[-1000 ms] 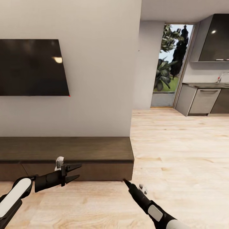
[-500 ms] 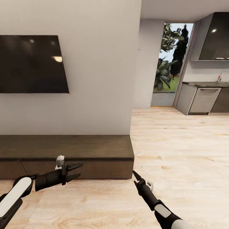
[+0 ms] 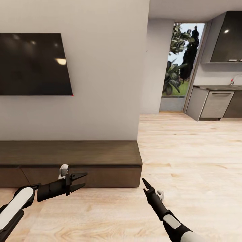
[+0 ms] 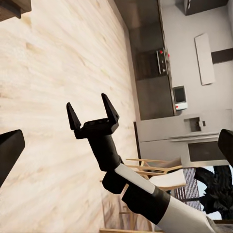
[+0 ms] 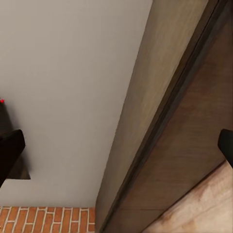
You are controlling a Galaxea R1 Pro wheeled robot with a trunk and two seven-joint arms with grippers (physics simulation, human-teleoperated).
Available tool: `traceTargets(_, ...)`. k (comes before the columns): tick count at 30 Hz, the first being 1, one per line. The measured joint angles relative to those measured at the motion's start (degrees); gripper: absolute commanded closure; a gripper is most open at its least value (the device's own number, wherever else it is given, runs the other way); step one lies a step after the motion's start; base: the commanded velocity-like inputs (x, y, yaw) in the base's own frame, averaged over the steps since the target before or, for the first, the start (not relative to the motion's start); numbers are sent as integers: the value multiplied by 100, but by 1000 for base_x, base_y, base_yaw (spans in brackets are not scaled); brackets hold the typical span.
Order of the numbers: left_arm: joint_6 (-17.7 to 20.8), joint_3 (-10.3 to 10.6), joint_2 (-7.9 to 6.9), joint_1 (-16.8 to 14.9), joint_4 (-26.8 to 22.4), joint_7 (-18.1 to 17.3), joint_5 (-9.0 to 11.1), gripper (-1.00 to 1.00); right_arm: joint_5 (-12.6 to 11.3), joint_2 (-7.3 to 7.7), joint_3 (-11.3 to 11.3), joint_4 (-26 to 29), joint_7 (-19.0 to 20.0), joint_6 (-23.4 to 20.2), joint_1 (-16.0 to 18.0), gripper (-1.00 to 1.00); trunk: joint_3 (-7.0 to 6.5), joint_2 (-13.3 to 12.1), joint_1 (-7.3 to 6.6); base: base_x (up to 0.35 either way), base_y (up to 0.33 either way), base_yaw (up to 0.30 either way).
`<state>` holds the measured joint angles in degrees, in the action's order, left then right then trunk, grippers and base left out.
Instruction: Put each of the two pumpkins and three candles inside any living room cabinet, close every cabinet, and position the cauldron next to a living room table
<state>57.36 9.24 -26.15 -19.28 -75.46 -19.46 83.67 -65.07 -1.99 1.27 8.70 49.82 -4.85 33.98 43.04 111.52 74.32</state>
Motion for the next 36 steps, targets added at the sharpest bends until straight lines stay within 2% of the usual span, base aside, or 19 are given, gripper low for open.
traceTargets(6, 0, 0, 16, 0, -7, 0, 4, -100, -40, -14, 1, 3, 94, -28, 0, -100, 108, 241, 132, 0, 0, 0)
traceTargets(11, 0, 1, 25, 0, -7, -8, 5, -100, -428, 15, 4, -6, 45, -63, 0, -100, 197, 441, 242, 0, 0, 0)
traceTargets(14, 0, 13, 33, 0, -7, -9, 9, -100, -547, 28, 2, -21, 37, -69, 0, -100, 251, 562, 308, 0, 0, 0)
traceTargets(22, 0, 51, 41, 0, -7, -9, 31, -100, -589, 31, 6, -54, 8, -65, 0, -100, 395, 882, 483, 0, 0, 0)
traceTargets(26, 2, 60, 43, 0, -14, -9, 32, -100, -598, 25, 9, -58, -239, -62, 0, -100, 467, 1043, 571, 0, 0, 0)
traceTargets(36, 0, 61, 44, 0, -16, -9, 32, -100, -613, 21, 10, -65, -411, -51, 0, -100, 646, 1444, 791, 0, 0, 0)
